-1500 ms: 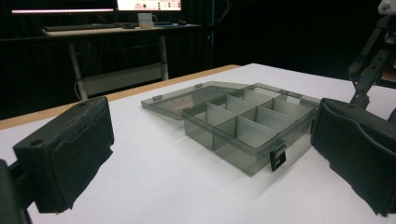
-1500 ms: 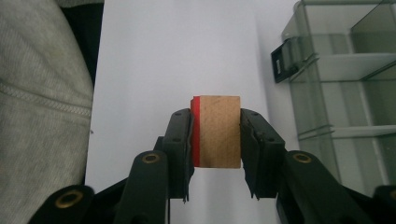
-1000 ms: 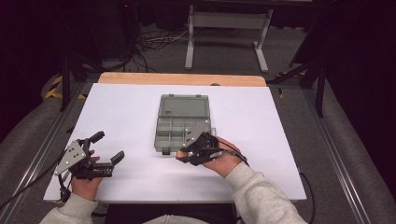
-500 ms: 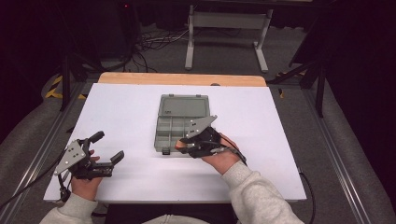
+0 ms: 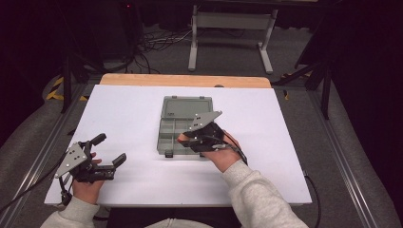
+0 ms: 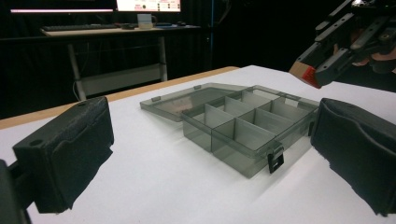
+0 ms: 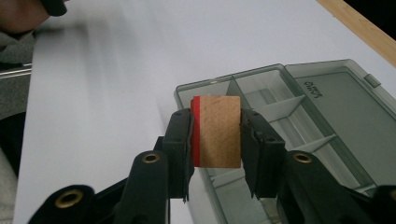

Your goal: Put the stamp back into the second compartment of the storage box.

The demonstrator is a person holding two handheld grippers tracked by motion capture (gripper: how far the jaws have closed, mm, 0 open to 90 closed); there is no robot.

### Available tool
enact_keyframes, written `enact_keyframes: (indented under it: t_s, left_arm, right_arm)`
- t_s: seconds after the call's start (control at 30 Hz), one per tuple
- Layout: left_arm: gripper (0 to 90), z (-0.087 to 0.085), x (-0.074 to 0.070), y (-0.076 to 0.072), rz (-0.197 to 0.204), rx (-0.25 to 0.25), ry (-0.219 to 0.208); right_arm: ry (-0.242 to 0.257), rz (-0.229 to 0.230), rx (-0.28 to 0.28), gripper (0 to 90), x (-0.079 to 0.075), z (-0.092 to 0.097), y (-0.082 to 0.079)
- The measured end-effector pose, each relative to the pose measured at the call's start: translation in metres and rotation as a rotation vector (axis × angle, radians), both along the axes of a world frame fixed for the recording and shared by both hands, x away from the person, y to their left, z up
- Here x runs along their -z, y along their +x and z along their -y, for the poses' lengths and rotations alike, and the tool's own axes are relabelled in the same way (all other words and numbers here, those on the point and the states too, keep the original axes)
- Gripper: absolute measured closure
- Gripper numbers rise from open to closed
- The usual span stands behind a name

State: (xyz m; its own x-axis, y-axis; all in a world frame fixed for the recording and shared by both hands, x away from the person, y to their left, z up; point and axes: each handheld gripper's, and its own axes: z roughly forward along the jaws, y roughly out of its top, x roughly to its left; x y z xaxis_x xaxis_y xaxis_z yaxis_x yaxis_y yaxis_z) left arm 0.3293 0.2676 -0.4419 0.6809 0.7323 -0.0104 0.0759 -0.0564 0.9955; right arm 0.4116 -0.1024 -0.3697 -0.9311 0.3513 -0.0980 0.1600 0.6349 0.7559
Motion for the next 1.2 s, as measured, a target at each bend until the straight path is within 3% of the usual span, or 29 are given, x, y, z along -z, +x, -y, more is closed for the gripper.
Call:
enact_keyframes:
  t_s: [0.6, 0.93, 1.2]
  left_arm:
    - [0.2, -0.002, 0.000, 0.001, -0.009, -0.002, -0.013]
    - [0.2, -0.002, 0.000, 0.001, -0.007, 0.001, -0.013]
    - [0.2, -0.003, -0.001, 0.000, -0.005, 0.001, -0.013]
  right_arm:
    - [-0.017, -0.008, 0.064, 65.5, -0.004, -0.009, 0.028]
    - [-0.050, 0.006, 0.059, 65.5, -0.013, -0.017, 0.040]
    - [-0.066, -0.013, 0.076, 65.5, -0.012, -0.018, 0.053]
